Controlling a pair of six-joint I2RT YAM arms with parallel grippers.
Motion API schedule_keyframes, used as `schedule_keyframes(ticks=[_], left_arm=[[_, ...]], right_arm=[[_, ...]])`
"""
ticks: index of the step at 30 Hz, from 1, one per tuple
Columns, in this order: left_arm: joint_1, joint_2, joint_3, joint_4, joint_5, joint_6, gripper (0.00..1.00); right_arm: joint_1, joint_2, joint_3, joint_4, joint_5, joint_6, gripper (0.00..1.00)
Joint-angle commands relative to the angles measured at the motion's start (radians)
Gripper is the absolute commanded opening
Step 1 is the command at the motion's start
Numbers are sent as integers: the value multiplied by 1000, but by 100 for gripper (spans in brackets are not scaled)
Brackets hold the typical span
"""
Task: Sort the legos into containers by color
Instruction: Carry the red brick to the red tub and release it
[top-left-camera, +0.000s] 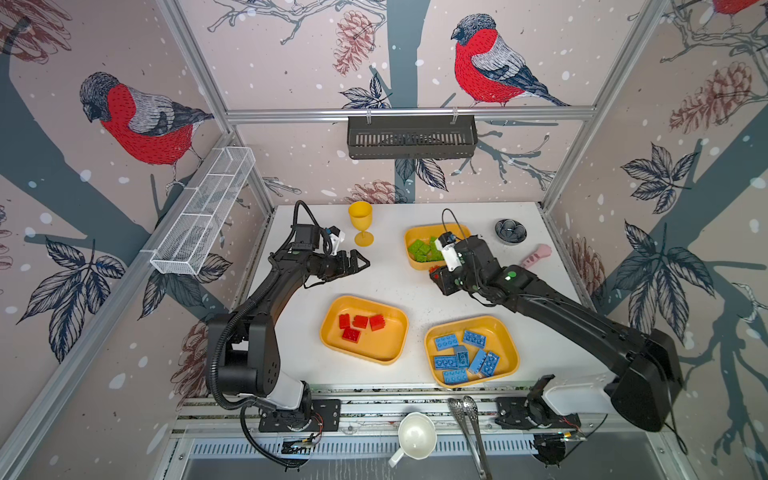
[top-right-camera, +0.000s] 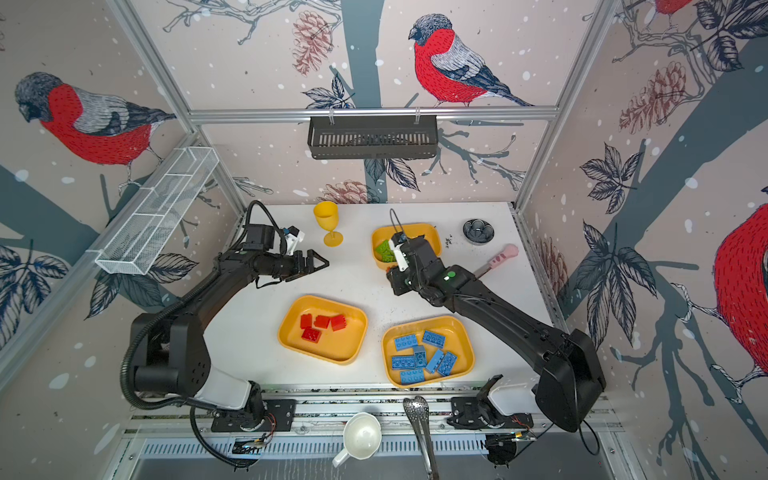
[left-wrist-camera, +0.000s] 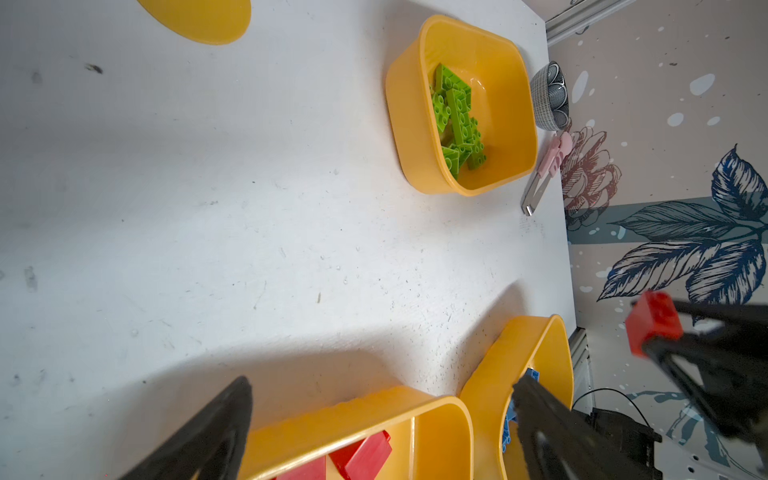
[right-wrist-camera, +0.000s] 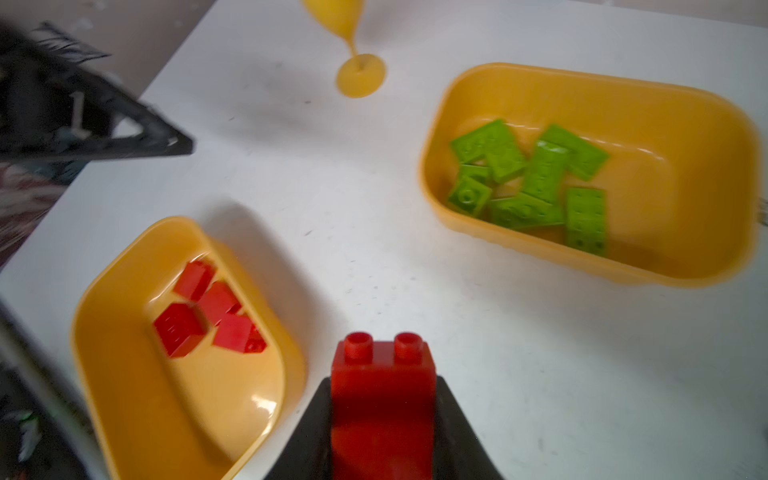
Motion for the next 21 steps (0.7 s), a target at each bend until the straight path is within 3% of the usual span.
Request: schedule_keyframes(ticks=[1, 6, 18, 21], left_arm=[[2, 4, 15, -20, -32, 21, 97], [2, -4, 6, 3, -32, 5, 97], [2, -33, -52, 32, -34, -19, 97], [2, -46, -67, 38, -33, -28, 97]], right_arm=[[94, -5, -47, 101, -133, -102, 31], [228, 83, -27, 94, -195, -226, 32], [317, 346, 122, 84, -294, -396, 39], [320, 392, 165, 64, -286, -413, 50]])
